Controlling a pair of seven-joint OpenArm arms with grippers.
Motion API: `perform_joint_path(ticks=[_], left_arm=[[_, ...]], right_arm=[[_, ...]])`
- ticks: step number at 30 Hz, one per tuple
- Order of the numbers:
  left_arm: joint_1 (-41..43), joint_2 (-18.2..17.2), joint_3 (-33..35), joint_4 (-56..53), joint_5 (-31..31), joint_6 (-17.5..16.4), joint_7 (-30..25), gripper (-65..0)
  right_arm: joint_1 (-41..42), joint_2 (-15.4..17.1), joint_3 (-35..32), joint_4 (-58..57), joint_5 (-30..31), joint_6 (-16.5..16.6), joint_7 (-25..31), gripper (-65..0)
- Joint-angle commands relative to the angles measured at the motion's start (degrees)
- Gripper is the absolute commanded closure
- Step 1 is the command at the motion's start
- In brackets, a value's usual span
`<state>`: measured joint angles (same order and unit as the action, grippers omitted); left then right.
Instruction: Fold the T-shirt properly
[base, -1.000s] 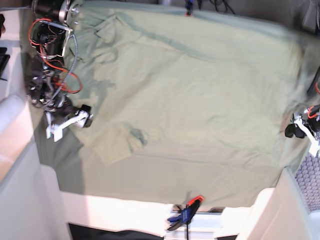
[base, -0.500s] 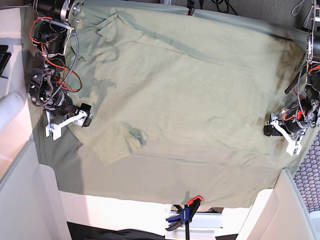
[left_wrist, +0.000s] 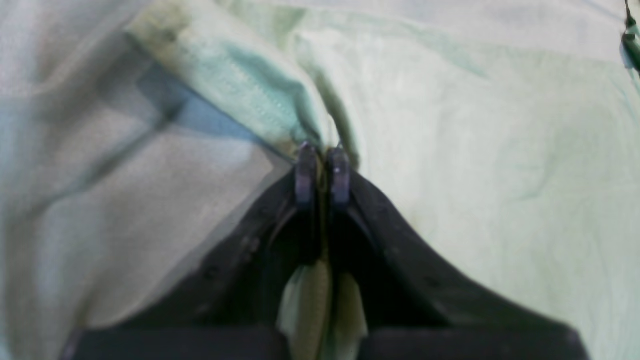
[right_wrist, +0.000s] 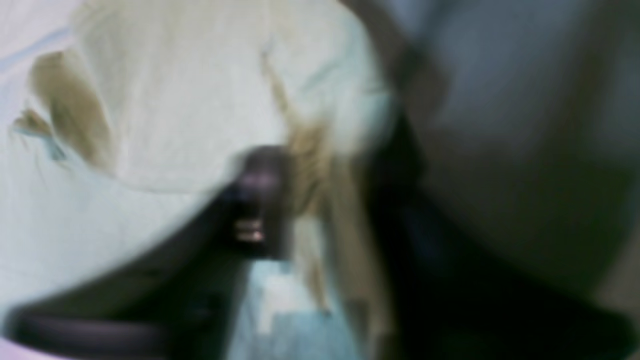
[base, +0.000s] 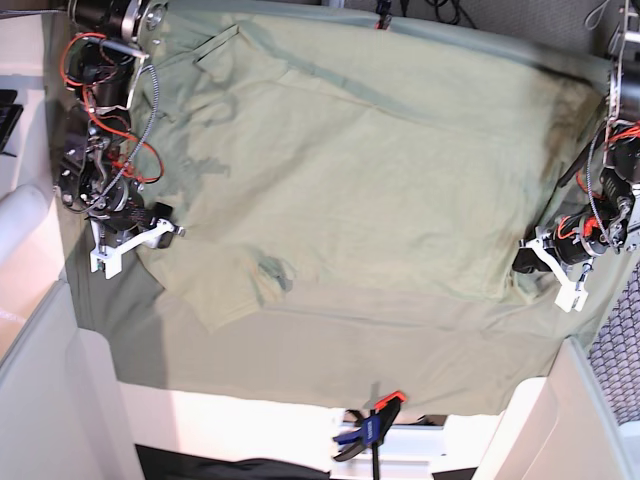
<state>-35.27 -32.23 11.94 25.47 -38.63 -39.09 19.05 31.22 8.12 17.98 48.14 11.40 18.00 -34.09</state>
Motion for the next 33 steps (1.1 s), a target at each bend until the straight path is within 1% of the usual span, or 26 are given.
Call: perform_joint_path(ticks=[1,6,9,10,11,14,16,19,21,25,28,31,33], left_arm=[[-1.86,-0.96,-0.26,0.72,-0.98,-0.91,-1.33,0.0],[-1.86,-1.33,-0.28,0.72,-1.03,-0.91,-1.73,0.0],[-1.84,-2.45,-0.28,1.16,-1.6,-0.91,-1.44,0.0],[-1.84,-3.13,-0.28,1.42,-2.82,-0.91,-0.09,0.0],[-1.68,-3.82,-0.28,1.77,-4.33,-0.91,2.64,0.0],[-1.49,-5.77,-0.28,4.07,-10.16,-0.91,10.62,0.0],[-0.55,-7.37,-0.28,6.82,-14.21,-0.91,14.99,0.0],[2.6,-9.99,-0.28,13.42,-19.56,-0.91,19.91,0.0],[5.33,-11.67,-0.28,18.25,-22.25,-0.91,22.14,0.0],[10.64,-14.99,-0.28,26.12,-23.3,-0.91,22.88,0.0],[13.11,-17.03,-0.39,29.35,-23.3,-0.91,23.15,0.0],[14.58,-18.27,-0.39,30.71,-23.32,-0.91,23.96,0.0],[15.17,-18.43,-0.39,30.75,-23.3,-0.91,24.13,0.0]], right_arm=[[1.29,0.39,0.0,0.5,0.13,0.07,-0.44,0.0],[1.31,0.44,0.0,0.83,0.17,0.11,-1.36,0.0],[1.18,0.48,0.0,2.64,0.17,0.31,-5.25,0.0],[0.66,0.59,0.0,4.02,0.24,0.31,-6.62,0.0],[-0.22,0.61,0.0,5.99,0.63,0.31,-7.37,0.0],[-4.61,0.9,0.0,13.97,1.9,0.28,-7.56,0.0],[-8.07,1.07,0.0,19.8,3.34,0.33,-8.35,0.0],[-12.44,1.79,0.0,25.59,5.81,0.52,-9.51,0.0],[-14.93,2.34,0.0,28.09,5.77,0.5,-9.44,0.0],[-19.32,3.45,0.02,32.15,5.77,0.5,-9.46,0.0],[-22.29,4.46,0.44,35.01,5.75,0.48,-9.44,0.0],[-24.63,5.33,0.98,36.92,5.77,0.48,-9.42,0.0],[-25.75,5.57,1.36,37.64,5.7,0.48,-9.42,0.0]])
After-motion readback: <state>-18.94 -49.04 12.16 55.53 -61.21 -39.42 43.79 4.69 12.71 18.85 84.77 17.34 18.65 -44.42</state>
